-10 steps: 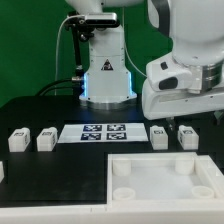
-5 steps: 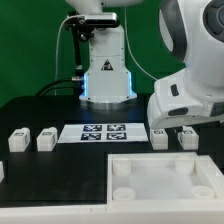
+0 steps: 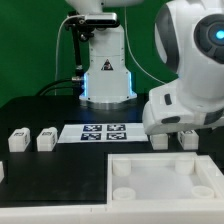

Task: Assemble one leg

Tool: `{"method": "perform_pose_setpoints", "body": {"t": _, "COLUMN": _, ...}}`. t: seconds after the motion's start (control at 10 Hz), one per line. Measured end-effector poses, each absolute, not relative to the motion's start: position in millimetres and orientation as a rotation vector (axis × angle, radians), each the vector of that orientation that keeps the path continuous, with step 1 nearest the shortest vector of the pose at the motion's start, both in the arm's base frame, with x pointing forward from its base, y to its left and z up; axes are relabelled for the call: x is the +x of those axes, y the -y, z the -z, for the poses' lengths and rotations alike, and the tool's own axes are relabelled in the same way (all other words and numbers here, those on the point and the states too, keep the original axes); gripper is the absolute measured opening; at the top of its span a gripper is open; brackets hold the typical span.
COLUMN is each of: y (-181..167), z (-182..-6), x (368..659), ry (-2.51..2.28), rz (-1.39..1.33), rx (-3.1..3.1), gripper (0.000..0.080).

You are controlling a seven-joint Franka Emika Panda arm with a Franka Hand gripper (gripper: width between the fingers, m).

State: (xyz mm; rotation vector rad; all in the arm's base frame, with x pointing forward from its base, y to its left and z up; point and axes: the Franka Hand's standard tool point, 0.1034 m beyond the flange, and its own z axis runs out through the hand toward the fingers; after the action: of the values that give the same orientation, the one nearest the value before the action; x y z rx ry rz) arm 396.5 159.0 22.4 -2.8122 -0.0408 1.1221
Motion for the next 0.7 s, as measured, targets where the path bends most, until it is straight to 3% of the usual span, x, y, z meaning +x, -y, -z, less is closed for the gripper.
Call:
{"method": "perform_pose_setpoints", "body": {"t": 0.6, "y": -162.7, "z": -14.6, "x": 384.2, "ry": 0.034, "rz": -1.145, "rx": -2.817, "gripper": 0.0649}}
{"method": "perform_pose_setpoints", "body": {"t": 0.7, "y": -162.8, "z": -14.6, "x": 384.2, "ry": 0.034, "rz": -1.145, "rx": -2.817, "gripper": 0.0517}}
